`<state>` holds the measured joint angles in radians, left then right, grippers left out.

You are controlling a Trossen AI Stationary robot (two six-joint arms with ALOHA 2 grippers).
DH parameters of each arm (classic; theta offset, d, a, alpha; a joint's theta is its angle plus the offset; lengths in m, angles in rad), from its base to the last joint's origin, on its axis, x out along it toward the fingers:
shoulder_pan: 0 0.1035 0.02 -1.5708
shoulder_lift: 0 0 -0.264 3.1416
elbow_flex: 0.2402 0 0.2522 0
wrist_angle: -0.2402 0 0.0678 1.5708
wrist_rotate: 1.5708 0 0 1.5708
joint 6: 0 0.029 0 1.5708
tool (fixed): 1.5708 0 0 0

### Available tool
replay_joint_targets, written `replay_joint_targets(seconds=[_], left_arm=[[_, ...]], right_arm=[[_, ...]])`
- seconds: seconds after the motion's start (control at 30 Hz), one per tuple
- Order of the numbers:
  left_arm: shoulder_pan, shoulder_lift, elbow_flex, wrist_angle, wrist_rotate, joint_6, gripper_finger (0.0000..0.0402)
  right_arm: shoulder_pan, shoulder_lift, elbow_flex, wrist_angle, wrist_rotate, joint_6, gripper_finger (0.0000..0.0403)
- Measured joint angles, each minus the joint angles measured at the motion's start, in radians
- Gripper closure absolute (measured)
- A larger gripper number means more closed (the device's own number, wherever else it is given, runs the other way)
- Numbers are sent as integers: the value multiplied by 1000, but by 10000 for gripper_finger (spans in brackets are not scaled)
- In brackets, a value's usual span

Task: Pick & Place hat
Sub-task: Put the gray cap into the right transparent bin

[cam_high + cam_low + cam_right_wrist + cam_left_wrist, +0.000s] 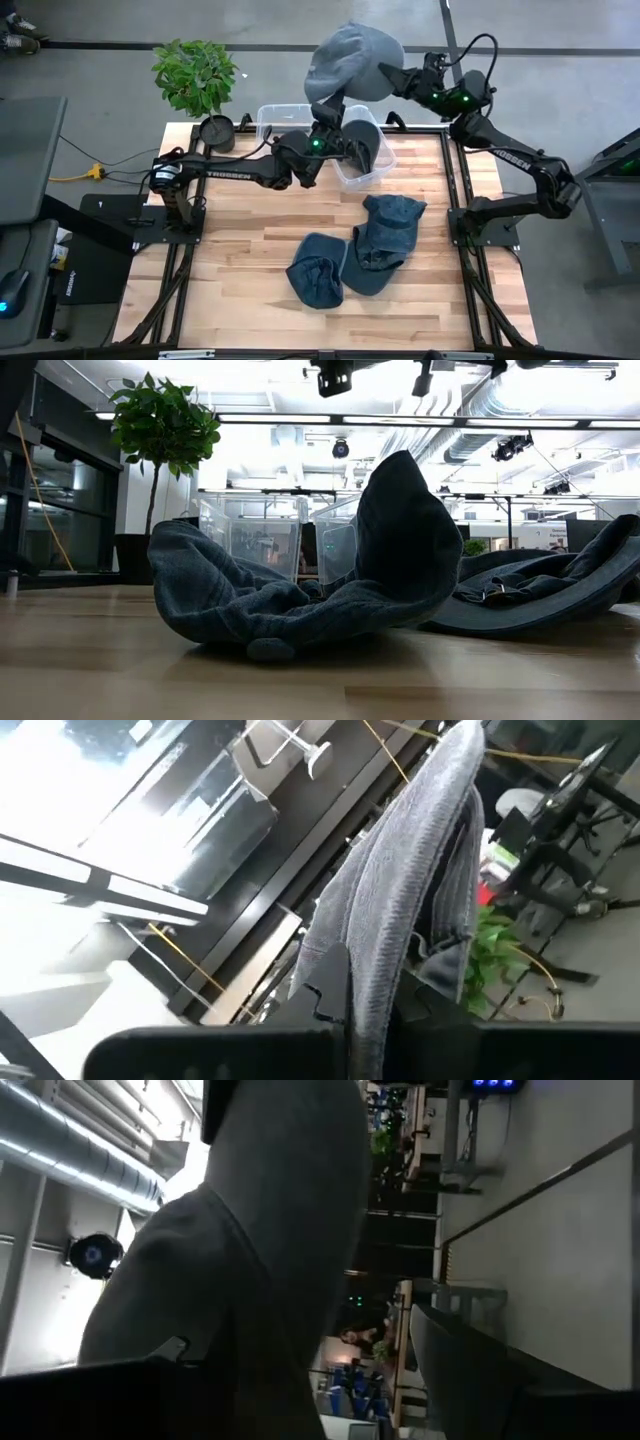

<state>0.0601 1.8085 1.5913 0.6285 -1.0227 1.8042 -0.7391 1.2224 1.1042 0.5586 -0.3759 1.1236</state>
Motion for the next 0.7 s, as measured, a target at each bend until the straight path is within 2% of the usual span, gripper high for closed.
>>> replay_joint_targets(seconds=[0.7], left_arm=[[-2, 0, 0, 58, 19, 69, 180]], right_arm=[[129, 2, 0, -20, 48, -23, 399]])
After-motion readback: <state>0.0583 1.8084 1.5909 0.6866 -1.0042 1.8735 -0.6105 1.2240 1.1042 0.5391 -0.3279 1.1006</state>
